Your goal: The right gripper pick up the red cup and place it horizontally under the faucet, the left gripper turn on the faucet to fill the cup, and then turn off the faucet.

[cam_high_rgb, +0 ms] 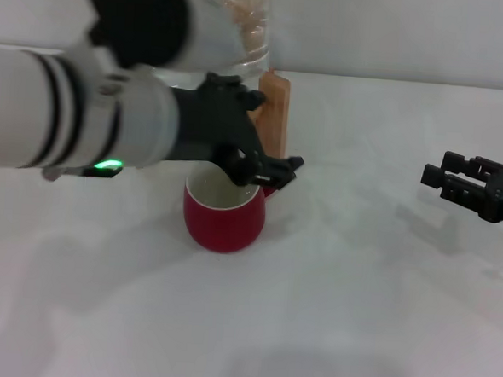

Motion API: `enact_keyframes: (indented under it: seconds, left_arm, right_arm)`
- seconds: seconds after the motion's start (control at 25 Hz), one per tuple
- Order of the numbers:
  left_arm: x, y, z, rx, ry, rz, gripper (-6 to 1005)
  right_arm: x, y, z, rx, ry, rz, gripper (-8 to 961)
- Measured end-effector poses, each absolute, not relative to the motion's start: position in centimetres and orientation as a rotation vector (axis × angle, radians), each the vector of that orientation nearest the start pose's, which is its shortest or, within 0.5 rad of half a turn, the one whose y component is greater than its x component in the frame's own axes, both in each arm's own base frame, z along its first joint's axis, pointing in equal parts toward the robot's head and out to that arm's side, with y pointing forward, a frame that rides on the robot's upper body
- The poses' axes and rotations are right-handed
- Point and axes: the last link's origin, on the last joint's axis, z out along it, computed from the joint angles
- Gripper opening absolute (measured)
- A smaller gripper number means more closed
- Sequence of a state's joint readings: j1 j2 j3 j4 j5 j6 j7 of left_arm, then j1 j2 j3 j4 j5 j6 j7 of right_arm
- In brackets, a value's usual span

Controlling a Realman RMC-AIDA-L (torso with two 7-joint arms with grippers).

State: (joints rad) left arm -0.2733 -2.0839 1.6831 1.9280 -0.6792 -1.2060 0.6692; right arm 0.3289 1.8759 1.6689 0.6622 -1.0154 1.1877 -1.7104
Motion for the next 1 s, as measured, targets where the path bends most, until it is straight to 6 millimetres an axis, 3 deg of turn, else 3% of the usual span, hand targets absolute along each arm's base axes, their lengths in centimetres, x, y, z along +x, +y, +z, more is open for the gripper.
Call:
enact_keyframes:
  seconds: [0.32,0.4,0.56,1.0]
  left_arm:
    - [-13.2,30.3,4.2,-2.538,-0.668,-0.579,888]
    - [-13.9,30.3,4.7,-2.519,-0.709,-0.631,888]
    - [-19.5,30.5,6.6,-2.376,-0.938,-0.785,888]
    - [-26.0,28.8,7.2,-2.301,-0.869,-0.828,888]
  right_arm:
    - [28.1,33.6,2.7,-2.397,0.843,0.903,558]
    - [28.1,33.6,2.7,-2.398,0.842,0.903,558]
    - [28.1,33.6,2.6,-2.399,0.842,0.904,558]
    - [28.5,33.5,2.8,-2.376,0.853,0.908,558]
